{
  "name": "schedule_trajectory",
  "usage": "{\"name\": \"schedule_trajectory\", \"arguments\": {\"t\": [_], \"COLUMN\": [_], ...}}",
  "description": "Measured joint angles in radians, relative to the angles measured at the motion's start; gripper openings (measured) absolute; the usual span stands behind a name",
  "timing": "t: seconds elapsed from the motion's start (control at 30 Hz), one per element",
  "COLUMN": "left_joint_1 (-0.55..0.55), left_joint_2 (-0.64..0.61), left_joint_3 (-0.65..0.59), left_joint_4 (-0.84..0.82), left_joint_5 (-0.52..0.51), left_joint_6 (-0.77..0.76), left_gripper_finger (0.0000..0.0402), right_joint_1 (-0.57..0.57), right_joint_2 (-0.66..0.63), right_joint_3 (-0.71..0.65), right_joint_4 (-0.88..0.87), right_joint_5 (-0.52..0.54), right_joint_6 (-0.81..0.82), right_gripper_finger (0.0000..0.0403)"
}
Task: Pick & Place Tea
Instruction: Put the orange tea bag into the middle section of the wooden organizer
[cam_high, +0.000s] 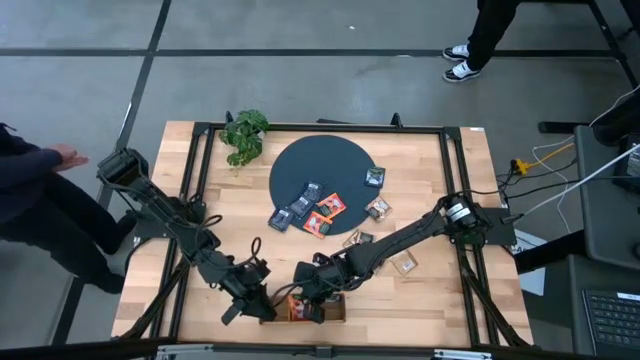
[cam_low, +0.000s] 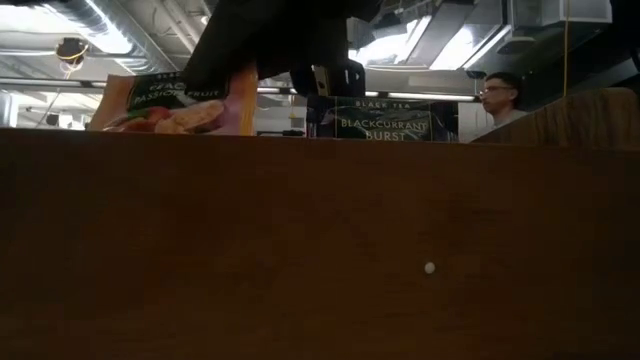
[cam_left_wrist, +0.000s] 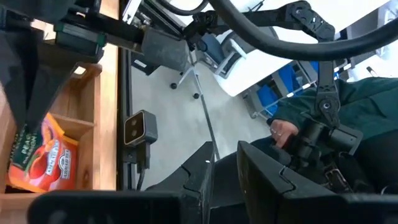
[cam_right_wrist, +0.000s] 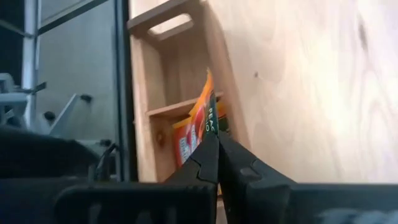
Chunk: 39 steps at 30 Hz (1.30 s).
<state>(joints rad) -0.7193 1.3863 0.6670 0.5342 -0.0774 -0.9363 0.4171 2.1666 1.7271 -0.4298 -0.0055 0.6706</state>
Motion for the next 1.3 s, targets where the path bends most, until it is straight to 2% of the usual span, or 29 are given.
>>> {"name": "schedule_trajectory", "arguments": {"t": [0.3,0.43,0.67,0.83,0.97,1.07,1.17,1.23,1.3], "left_joint_1": [0.000,0.000,0.001,0.015,0.049,0.076,0.120,0.159,0.204], "left_joint_2": [0.000,0.000,0.000,0.000,0.000,0.000,0.000,0.000,0.001], "left_joint_3": [0.000,0.000,0.000,0.000,0.000,0.000,0.000,0.000,0.000], "left_joint_4": [-0.013,-0.014,-0.015,-0.013,-0.007,-0.007,-0.016,-0.039,-0.073], "left_joint_5": [0.000,0.000,-0.003,-0.021,-0.050,-0.061,-0.090,-0.097,-0.088], "left_joint_6": [-0.002,0.004,-0.011,-0.019,0.003,0.051,0.058,0.059,0.059], "left_gripper_finger": [0.0066,0.0066,0.0066,0.0066,0.0066,0.0066,0.0066,0.0066,0.0066], "right_joint_1": [0.000,0.000,-0.002,-0.003,0.001,0.014,0.029,0.033,0.029], "right_joint_2": [0.000,0.000,-0.001,-0.057,-0.124,-0.175,-0.222,-0.259,-0.306], "right_joint_3": [0.000,0.000,0.007,0.034,0.034,0.034,0.015,-0.037,-0.118], "right_joint_4": [-0.023,-0.024,-0.030,-0.032,-0.106,-0.179,-0.235,-0.266,-0.258], "right_joint_5": [0.001,-0.039,-0.041,-0.041,-0.034,0.027,0.164,0.253,0.288], "right_joint_6": [0.009,0.024,0.028,-0.028,-0.100,-0.164,-0.179,-0.157,-0.106], "right_gripper_finger": [0.0040,0.0067,0.0111,0.0116,0.0117,0.0117,0.0117,0.0117,0.0117]}}
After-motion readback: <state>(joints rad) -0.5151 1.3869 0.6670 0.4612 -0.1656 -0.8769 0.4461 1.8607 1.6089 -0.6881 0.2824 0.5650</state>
